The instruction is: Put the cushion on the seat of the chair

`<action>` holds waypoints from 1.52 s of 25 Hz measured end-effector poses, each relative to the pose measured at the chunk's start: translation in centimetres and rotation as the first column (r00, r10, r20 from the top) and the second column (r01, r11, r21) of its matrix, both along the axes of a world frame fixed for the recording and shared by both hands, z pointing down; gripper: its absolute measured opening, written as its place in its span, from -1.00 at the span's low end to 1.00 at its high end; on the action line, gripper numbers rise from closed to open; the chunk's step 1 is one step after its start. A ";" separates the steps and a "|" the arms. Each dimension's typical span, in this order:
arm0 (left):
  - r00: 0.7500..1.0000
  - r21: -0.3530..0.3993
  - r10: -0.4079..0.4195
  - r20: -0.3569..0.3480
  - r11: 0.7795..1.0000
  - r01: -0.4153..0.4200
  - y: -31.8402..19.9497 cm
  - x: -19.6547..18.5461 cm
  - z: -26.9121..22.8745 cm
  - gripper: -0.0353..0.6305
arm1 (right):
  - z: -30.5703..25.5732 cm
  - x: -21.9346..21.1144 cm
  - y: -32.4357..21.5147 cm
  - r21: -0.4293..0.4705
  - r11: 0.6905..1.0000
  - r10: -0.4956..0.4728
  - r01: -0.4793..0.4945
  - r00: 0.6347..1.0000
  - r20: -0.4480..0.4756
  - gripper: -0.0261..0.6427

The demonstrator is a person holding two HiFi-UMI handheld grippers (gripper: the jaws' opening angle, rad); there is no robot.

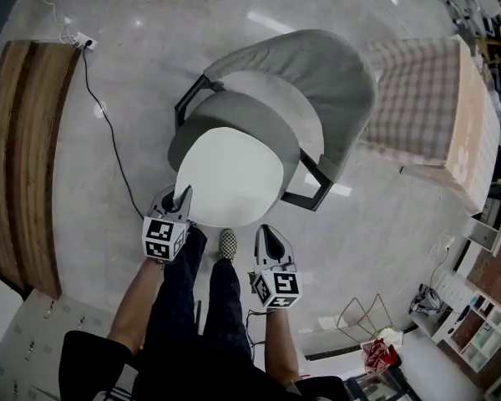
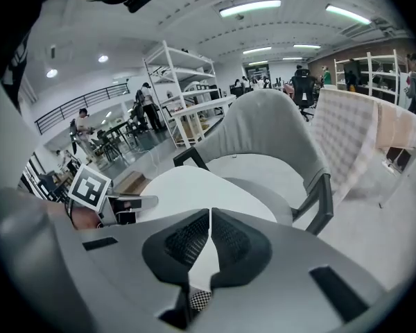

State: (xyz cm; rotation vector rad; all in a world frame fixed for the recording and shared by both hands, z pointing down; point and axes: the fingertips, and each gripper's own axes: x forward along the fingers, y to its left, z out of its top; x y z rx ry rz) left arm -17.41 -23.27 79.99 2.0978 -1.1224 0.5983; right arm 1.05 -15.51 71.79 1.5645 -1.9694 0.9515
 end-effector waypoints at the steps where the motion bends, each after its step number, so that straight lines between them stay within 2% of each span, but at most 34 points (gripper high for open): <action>1: 1.000 -0.006 -0.003 0.000 1.000 0.003 -0.1 -0.3 0.6 -0.74 | 0.5 -0.4 -0.2 -0.007 1.000 -0.004 0.004 1.000 0.001 -0.83; 21: 0.998 -0.125 -0.060 -0.018 0.991 0.057 -1.3 -4.4 10.8 -0.72 | 10.2 -6.6 -2.9 -0.124 0.990 -0.057 0.061 0.998 0.040 -0.83; 32: 0.995 -0.179 -0.085 -0.054 0.981 0.074 -1.7 -5.6 15.6 -0.70 | 13.2 -7.2 -3.1 -0.152 0.986 -0.069 0.073 0.997 0.034 -0.83; 38: 0.990 -0.179 -0.093 -0.105 0.981 0.073 -1.6 -5.7 15.7 -0.62 | 13.7 -7.1 -2.7 -0.163 0.984 -0.068 0.072 0.997 0.030 -0.83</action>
